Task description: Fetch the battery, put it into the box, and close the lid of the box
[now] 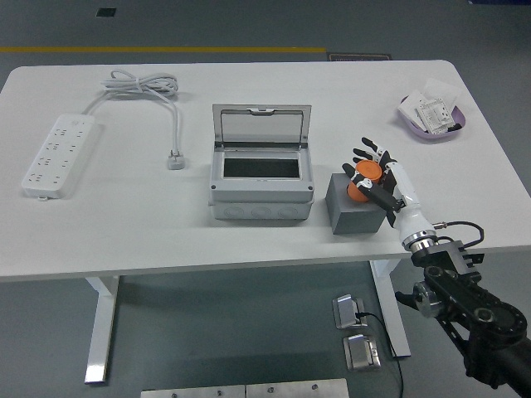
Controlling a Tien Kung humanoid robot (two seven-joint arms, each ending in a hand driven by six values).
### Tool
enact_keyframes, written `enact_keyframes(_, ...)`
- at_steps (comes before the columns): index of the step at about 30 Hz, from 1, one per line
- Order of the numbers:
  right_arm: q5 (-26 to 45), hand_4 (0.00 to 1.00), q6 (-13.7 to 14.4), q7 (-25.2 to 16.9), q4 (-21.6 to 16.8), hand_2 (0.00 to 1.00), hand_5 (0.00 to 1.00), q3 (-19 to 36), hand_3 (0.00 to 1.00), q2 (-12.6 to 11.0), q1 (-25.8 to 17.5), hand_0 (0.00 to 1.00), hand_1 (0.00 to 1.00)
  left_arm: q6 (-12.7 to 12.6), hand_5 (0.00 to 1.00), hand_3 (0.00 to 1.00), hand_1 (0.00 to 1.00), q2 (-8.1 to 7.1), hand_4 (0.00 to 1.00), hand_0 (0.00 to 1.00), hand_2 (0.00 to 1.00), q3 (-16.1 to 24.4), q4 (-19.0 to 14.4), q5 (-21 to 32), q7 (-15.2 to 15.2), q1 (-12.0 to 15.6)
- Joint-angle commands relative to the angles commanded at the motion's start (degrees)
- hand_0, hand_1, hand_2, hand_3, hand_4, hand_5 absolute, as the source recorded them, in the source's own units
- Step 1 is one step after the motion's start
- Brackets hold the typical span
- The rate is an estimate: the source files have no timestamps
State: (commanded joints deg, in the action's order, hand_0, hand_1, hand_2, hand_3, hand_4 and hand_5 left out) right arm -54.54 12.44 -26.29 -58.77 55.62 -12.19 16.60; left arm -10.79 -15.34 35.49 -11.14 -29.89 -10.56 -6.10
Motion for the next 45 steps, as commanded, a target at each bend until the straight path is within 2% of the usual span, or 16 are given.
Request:
enact_keyframes(11, -0.08, 0.931, 0.33, -0.05, 0.79, 0.728, 0.374, -0.86, 0.768, 0.33, 1.41, 0.781, 0.742, 0.07, 0.049, 0.626, 0.694, 0.02, 0.665, 0.63, 0.657, 0.63, -0.04, -1.01, -0.24, -0.14)
enact_keyframes(12, -0.09, 0.837, 0.34, -0.03, 0.83, 0.716, 0.24, -0.84, 0.756, 0.3, 1.49, 0.739, 0.725, 0.07, 0.049, 0.626, 0.694, 0.02, 0.664, 0.629, 0.652, 0.65, -0.04, -1.06, -0.25, -0.14)
enact_keyframes(30, 0.23, 0.876, 0.43, 0.03, 2.3, 0.706, 0.305, -0.95, 0.744, 0.21, 2.64, 0.733, 0.717, 0.24, 0.057, 0.626, 0.693, -0.02, 0.666, 0.628, 0.645, 1.16, -0.08, -2.17, -0.39, -0.49)
enact_keyframes(45, 0.15, 0.875, 0.89, 0.21, 3.79, 0.694, 0.302, -2.13, 0.743, 0.69, 3.58, 0.731, 0.705, 0.31, 0.06, 0.624, 0.693, -0.01, 0.663, 0.628, 0.638, 1.2, -0.07, -2.26, -0.25, -0.95)
